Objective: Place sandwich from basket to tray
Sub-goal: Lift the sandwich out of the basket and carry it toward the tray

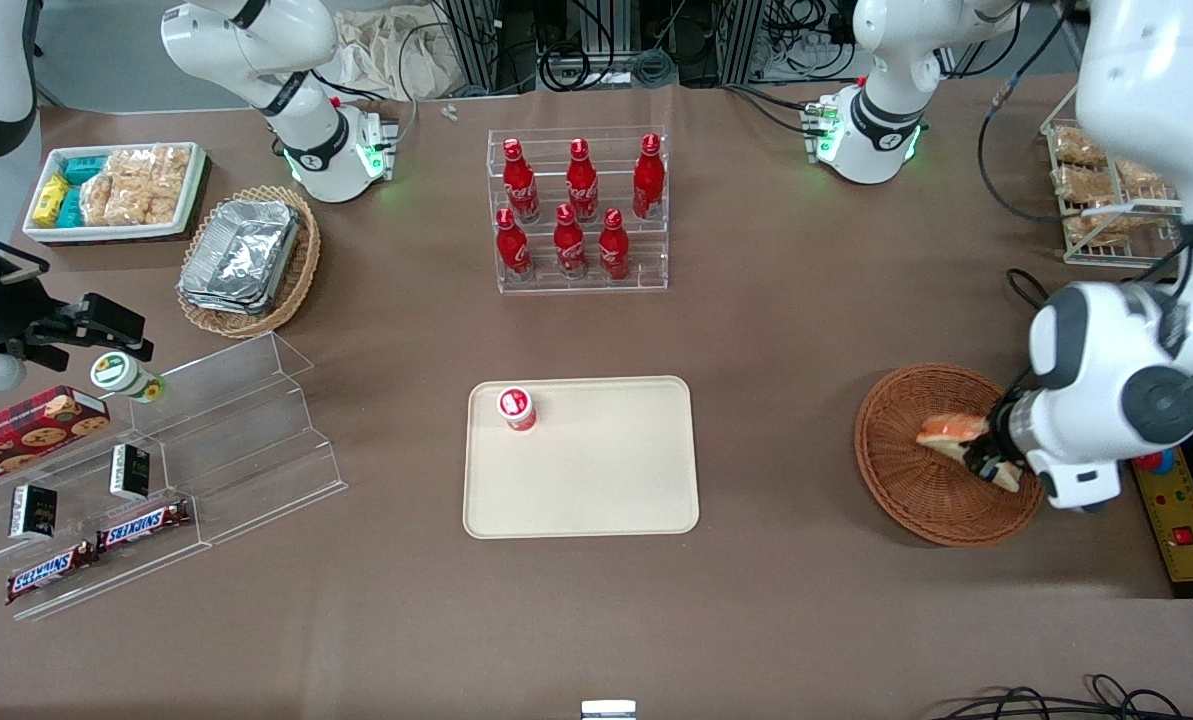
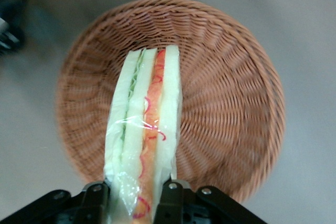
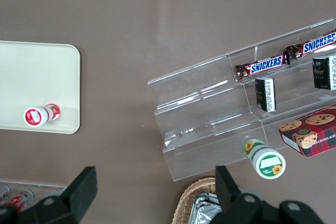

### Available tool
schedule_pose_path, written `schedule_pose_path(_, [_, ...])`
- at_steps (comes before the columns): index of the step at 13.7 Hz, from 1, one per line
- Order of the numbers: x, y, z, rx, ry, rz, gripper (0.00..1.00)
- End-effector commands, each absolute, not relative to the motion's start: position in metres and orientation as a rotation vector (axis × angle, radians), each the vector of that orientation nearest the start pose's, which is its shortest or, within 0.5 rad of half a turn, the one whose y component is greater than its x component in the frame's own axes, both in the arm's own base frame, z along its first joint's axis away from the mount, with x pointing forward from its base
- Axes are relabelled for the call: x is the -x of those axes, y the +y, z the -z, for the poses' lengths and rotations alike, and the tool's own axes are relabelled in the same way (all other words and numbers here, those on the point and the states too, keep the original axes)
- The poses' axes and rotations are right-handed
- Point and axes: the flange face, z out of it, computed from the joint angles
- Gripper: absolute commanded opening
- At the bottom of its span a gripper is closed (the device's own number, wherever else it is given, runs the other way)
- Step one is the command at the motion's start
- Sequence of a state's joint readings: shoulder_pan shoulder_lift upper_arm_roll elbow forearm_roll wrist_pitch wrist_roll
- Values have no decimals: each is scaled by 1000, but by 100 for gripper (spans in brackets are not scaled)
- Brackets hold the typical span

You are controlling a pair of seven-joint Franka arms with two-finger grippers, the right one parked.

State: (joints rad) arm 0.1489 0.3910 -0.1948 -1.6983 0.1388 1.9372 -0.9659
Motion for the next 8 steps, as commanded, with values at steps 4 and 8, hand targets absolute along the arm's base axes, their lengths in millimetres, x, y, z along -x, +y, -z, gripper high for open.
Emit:
schedule_pose_path(4, [-596, -111, -457, 3066, -455, -226, 0])
schedule_pose_path(8, [-575, -208, -465, 3142, -124, -193, 0])
